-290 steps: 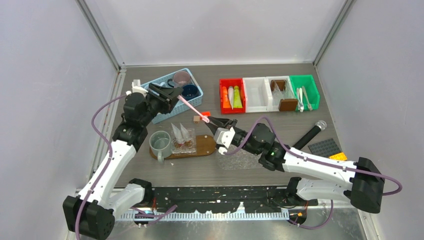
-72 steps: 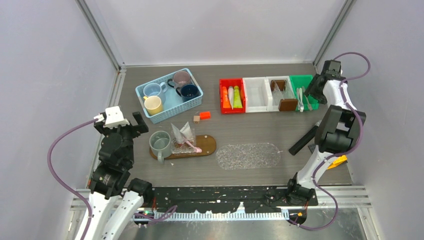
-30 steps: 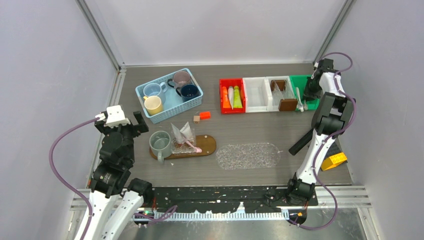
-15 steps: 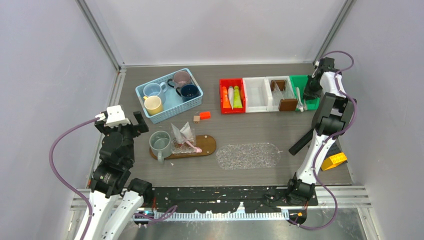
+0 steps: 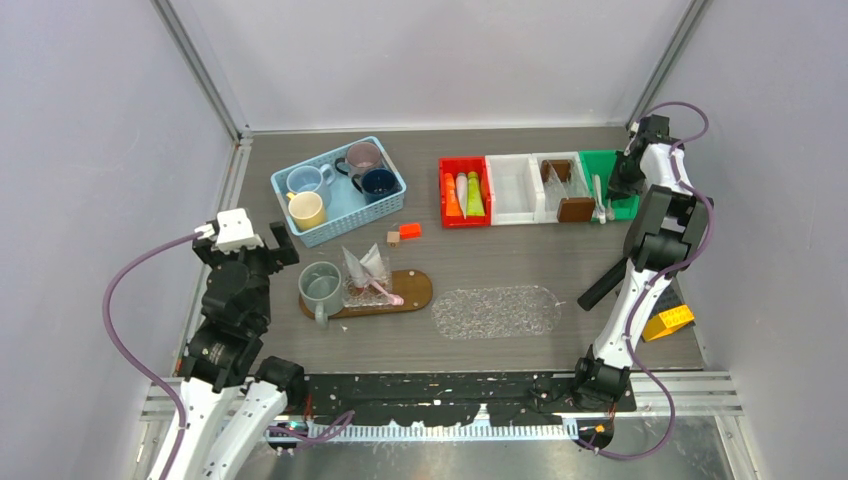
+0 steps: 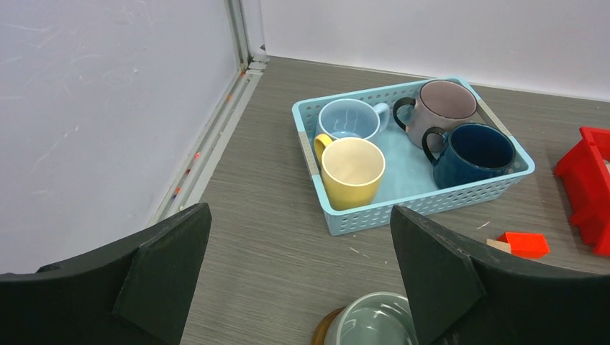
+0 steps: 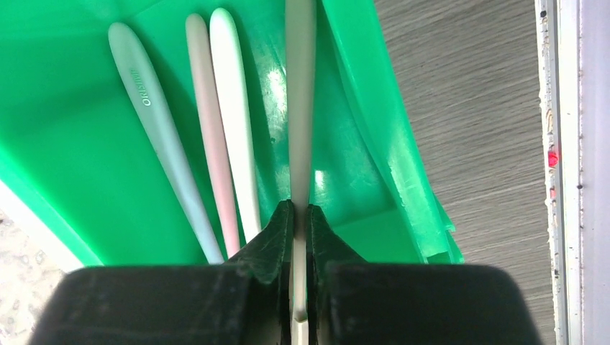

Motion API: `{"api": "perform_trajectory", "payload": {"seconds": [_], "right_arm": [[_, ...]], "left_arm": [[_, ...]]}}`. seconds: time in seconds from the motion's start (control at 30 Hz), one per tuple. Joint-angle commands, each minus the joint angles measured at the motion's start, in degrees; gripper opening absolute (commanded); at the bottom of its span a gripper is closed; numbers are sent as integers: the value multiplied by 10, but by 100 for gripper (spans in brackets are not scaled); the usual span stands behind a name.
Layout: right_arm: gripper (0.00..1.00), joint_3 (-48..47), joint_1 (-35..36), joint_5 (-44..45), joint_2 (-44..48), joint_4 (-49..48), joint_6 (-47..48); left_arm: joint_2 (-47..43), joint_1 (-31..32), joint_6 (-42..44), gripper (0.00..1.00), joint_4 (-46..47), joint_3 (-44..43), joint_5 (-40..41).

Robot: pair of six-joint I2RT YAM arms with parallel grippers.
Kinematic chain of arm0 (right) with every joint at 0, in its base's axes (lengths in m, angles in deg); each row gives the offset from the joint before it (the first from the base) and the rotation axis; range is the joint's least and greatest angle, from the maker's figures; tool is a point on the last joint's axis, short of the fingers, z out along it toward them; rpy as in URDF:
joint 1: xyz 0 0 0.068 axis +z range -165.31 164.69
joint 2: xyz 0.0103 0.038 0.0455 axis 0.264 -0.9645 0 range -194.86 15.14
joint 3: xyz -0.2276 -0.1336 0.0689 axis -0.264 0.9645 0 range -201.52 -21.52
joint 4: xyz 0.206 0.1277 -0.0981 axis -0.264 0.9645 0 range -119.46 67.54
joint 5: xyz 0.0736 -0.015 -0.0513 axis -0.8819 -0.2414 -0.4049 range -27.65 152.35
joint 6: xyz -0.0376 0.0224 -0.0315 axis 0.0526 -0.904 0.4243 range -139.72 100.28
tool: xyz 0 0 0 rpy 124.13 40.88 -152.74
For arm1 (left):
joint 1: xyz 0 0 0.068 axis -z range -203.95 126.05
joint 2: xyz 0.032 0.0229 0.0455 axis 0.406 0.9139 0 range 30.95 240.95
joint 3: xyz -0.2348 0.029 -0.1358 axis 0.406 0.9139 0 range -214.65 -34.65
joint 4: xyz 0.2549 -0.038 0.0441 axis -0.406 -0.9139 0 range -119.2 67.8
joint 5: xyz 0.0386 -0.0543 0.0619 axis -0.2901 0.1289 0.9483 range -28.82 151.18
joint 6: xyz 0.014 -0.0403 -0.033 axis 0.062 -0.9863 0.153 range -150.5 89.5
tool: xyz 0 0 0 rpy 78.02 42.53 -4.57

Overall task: Prepare toiletry sets of a toothbrush and toothpaste on the tray
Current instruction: Pick up the toothbrush from the storage box.

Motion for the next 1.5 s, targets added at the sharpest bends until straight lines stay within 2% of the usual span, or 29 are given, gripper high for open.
{"api": "perform_trajectory", "payload": {"seconds": [0.0, 0.1, 0.5, 0.8, 1.2, 1.47], "right_arm": [[3, -26, -2, -4, 23, -10, -3], [1, -23, -2, -6, 48, -15, -11], [1, 25, -1, 1, 163, -52, -59], [1, 81, 28, 5, 266, -91, -181], [1, 228, 170, 88, 461, -219, -348], [1, 302, 272, 99, 517, -298, -454]], "left_arm": [[7, 2, 4, 99, 30, 2, -3], [9, 2, 4, 99, 30, 2, -4], [2, 2, 3, 99, 27, 0, -5], [8, 2, 3, 99, 25, -4, -32], [74, 2, -41, 99, 5, -54, -144], [137, 2, -92, 98, -24, -112, -239]]}}
